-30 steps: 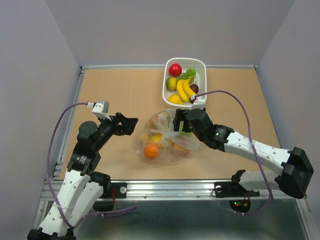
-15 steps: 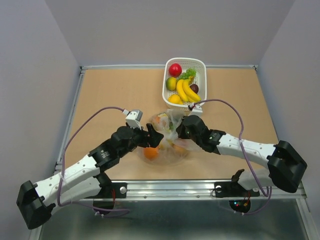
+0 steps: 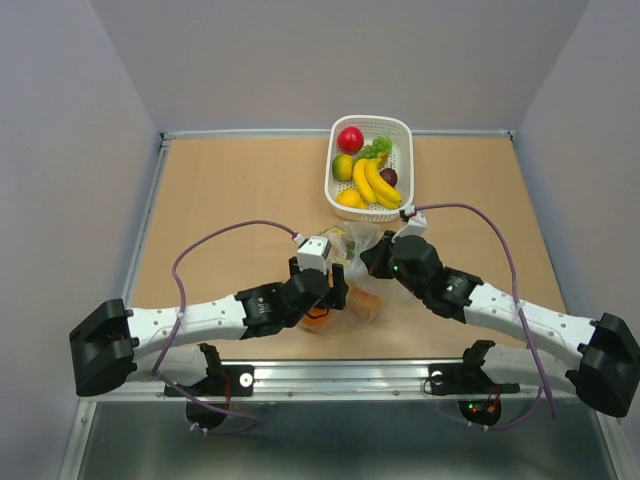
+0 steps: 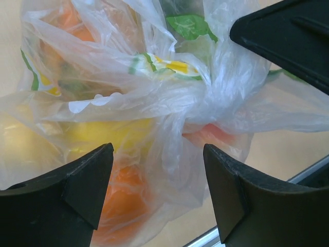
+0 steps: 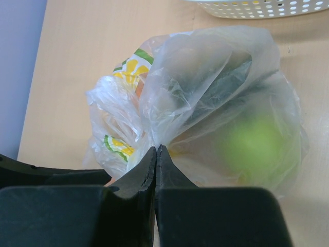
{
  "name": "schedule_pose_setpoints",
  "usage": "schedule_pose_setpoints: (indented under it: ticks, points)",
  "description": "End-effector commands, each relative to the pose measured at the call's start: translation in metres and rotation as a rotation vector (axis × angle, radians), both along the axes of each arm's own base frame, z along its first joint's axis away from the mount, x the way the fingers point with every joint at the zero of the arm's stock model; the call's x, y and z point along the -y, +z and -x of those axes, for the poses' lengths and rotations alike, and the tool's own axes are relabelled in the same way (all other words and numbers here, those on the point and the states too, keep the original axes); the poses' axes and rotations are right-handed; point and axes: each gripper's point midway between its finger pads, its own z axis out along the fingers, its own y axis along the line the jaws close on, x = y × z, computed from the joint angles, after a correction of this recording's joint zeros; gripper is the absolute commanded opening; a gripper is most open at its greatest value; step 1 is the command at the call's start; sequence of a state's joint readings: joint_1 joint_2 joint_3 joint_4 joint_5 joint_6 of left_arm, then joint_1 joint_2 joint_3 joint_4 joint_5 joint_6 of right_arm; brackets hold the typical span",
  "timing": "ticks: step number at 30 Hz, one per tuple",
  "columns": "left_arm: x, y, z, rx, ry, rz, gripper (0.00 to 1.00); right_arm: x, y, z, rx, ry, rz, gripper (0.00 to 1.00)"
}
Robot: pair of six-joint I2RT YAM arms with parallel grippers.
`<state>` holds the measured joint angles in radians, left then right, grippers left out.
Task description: Untie the knot of the plastic bag and take out the fruit
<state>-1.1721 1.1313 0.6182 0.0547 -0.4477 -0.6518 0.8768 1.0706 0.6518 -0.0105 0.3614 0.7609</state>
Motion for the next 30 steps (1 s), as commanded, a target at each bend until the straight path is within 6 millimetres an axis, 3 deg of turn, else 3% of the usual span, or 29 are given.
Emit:
schedule_pose_setpoints:
  ticks: [1, 6, 8, 10, 14, 15, 19, 22, 26, 30]
  points:
    - [0.008, 0.026, -0.015, 0.061, 0.075, 0.027, 0.76, -0.005, -0.001, 0.001, 0.002, 0.013, -0.04, 0.01]
    - [0.012, 0.015, -0.014, 0.044, 0.084, 0.012, 0.36, -0.001, 0.0, 0.004, 0.007, 0.014, -0.05, 0.01]
    - [0.012, 0.01, -0.015, 0.038, 0.086, -0.003, 0.1, 0.002, 0.003, 0.006, 0.02, 0.008, -0.054, 0.01]
    - [0.008, 0.006, -0.018, 0.041, 0.116, -0.016, 0.0, 0.011, 0.001, 0.005, 0.033, -0.022, -0.041, 0.01]
    - [-0.027, 0.001, -0.026, 0.049, 0.243, -0.08, 0.0, 0.042, 0.002, 0.001, 0.062, -0.14, 0.009, 0.01]
    - [-0.045, -0.005, -0.03, 0.031, 0.295, -0.111, 0.0, 0.061, 0.002, -0.001, 0.075, -0.213, 0.046, 0.01]
    - [-0.102, -0.001, -0.045, 0.023, 0.469, -0.1, 0.0, 0.111, 0.007, -0.002, 0.109, -0.403, 0.144, 0.01]
    - [-0.147, 0.029, -0.055, 0.077, 0.609, 0.006, 0.0, 0.145, 0.024, 0.003, 0.152, -0.519, 0.167, 0.0]
    - [-0.177, 0.063, -0.057, 0.155, 0.681, 0.068, 0.0, 0.155, 0.033, 0.008, 0.154, -0.514, 0.22, 0.01]
    - [-0.165, 0.083, -0.058, 0.187, 0.592, 0.102, 0.0, 0.124, 0.03, 0.01, 0.112, -0.311, 0.294, 0.08]
